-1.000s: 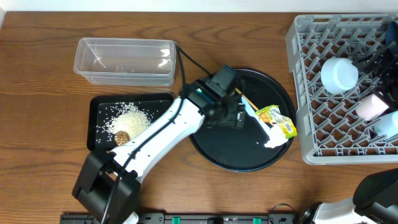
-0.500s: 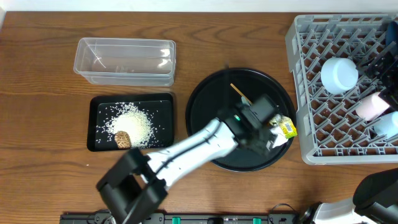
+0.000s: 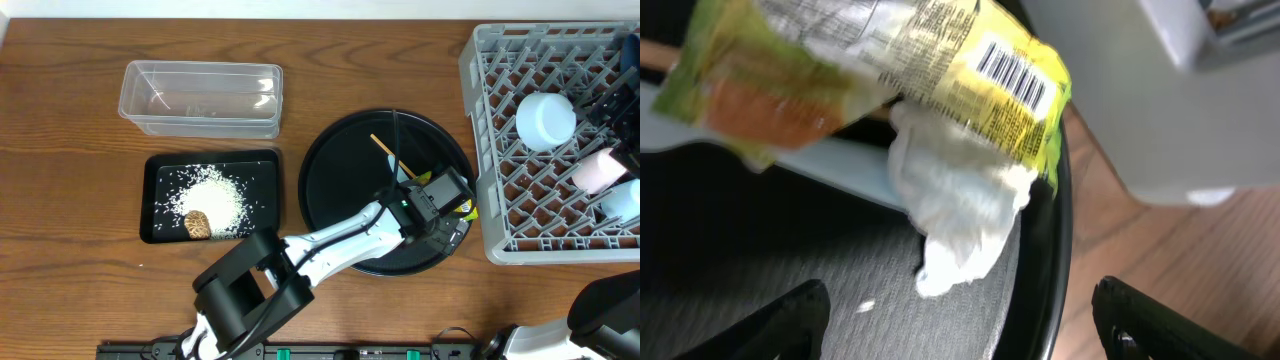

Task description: Sort waste into correct bins and load items into the dishwasher rack

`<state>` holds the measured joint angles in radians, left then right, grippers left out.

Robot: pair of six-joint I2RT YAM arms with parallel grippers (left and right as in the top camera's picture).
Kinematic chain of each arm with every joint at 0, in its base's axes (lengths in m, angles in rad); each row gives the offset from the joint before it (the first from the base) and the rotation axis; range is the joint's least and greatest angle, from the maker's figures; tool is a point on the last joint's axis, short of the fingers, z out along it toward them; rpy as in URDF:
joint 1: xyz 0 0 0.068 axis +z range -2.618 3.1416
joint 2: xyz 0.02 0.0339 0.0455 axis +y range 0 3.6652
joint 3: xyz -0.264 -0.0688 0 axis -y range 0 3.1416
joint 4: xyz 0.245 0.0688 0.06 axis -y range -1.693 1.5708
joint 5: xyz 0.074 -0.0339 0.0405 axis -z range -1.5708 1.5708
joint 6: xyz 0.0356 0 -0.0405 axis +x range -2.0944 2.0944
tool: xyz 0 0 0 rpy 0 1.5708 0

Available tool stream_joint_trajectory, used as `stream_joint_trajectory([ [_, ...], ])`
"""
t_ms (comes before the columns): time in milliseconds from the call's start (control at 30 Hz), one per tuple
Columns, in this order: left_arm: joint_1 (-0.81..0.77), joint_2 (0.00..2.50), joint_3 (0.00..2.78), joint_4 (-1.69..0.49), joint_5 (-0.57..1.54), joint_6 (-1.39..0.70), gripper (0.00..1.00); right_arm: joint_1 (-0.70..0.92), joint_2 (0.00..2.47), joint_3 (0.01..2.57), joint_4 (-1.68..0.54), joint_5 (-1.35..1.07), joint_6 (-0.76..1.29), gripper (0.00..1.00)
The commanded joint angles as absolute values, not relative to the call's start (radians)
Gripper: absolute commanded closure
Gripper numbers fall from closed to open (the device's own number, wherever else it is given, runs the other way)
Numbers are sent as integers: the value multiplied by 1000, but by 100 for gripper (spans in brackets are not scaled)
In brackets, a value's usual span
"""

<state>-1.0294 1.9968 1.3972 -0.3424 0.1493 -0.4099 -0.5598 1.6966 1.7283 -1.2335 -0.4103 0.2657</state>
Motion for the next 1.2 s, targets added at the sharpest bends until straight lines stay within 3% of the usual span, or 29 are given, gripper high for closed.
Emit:
stream_joint_trajectory([
  [0, -1027, 2013, 1395, -302, 120, -393, 15, -564, 1679, 1744, -1234, -407, 250, 1],
  [267, -1027, 2041, 1395, -270, 110, -393, 23, -564, 1679, 1744, -1234, -407, 250, 1],
  [667, -1033, 2086, 1395, -231, 77, -394, 22, -564, 1679, 1744, -1234, -407, 250, 1],
  [900, -1041, 2091, 1395, -199, 77, -393, 30, -564, 1679, 1744, -1234, -407, 250, 1],
  [1167, -1052, 2104, 1395, -196, 69, -394, 30, -564, 1679, 1744, -1234, -407, 250, 1],
])
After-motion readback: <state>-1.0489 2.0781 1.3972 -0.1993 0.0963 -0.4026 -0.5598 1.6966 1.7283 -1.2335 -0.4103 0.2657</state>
